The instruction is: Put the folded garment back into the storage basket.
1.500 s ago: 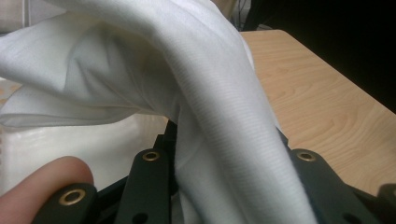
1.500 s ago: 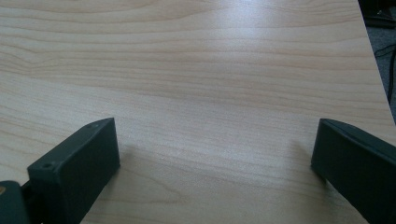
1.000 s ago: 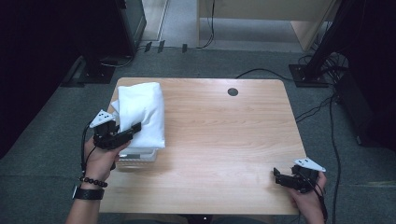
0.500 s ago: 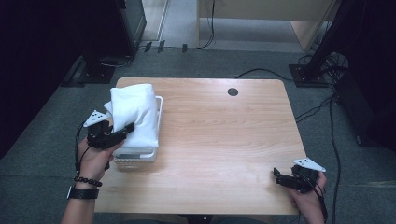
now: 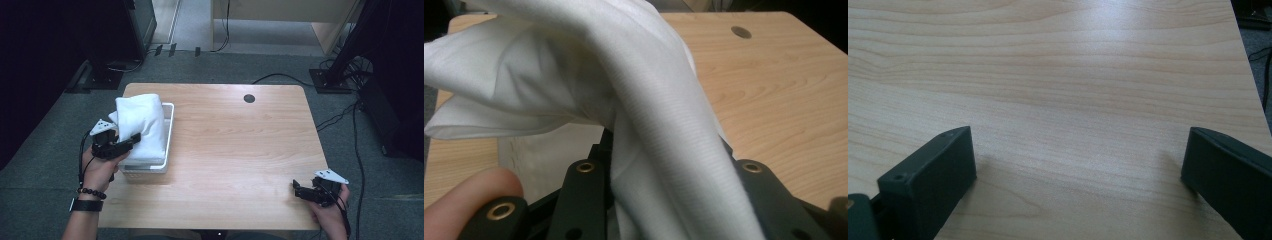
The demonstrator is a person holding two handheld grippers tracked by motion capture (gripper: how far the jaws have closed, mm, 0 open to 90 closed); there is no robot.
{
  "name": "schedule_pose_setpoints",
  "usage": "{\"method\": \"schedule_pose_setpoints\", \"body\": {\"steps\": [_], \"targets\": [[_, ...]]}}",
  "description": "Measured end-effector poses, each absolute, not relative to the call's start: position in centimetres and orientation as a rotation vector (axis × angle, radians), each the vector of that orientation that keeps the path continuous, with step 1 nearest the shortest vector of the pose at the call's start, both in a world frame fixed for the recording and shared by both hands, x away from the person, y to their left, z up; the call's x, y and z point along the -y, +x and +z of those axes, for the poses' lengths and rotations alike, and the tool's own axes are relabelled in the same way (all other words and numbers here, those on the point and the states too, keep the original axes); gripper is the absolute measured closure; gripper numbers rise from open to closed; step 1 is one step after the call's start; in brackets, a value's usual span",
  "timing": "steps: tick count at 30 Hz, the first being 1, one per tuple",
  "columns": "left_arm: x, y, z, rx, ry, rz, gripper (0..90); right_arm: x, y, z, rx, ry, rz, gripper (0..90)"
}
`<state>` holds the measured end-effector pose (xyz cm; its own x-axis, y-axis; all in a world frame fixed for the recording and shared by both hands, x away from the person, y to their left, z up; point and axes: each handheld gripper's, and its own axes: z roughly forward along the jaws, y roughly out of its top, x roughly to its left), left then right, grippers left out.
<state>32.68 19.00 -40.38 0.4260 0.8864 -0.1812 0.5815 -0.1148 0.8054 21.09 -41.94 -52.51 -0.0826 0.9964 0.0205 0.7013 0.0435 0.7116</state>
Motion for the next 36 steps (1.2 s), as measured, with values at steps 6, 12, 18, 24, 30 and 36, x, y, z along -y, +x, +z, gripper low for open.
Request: {"method": "schedule_pose_setpoints", "body": {"steps": [6, 12, 18, 24, 30, 36], "targets": [[-18.9, 33.0, -40.8, -1.271, 1.826, 0.44, 65.9, 41.9, 21.1, -52.5, -1.836, 1.706, 0.788, 0.0], [-18.8, 33.6, -41.9, -1.277, 1.902, 0.466, 65.8, 41.9, 21.1, -52.5, -1.836, 1.706, 0.787, 0.0], [-18.2, 34.0, -42.8, -1.258, 1.974, 0.423, 65.7, 41.9, 21.1, -52.5, -1.833, 1.707, 0.787, 0.0], [-17.4, 34.1, -43.4, -1.242, 2.005, 0.412, 65.1, 42.0, 21.1, -52.5, -1.832, 1.708, 0.786, 0.0], [-17.7, 34.1, -43.9, -1.263, 1.981, 0.397, 63.0, 42.0, 21.1, -52.5, -1.832, 1.708, 0.786, 0.0], [-18.1, 34.0, -44.5, -1.297, 1.947, 0.399, 59.0, 42.0, 21.1, -52.5, -1.832, 1.709, 0.786, 0.0]]}}
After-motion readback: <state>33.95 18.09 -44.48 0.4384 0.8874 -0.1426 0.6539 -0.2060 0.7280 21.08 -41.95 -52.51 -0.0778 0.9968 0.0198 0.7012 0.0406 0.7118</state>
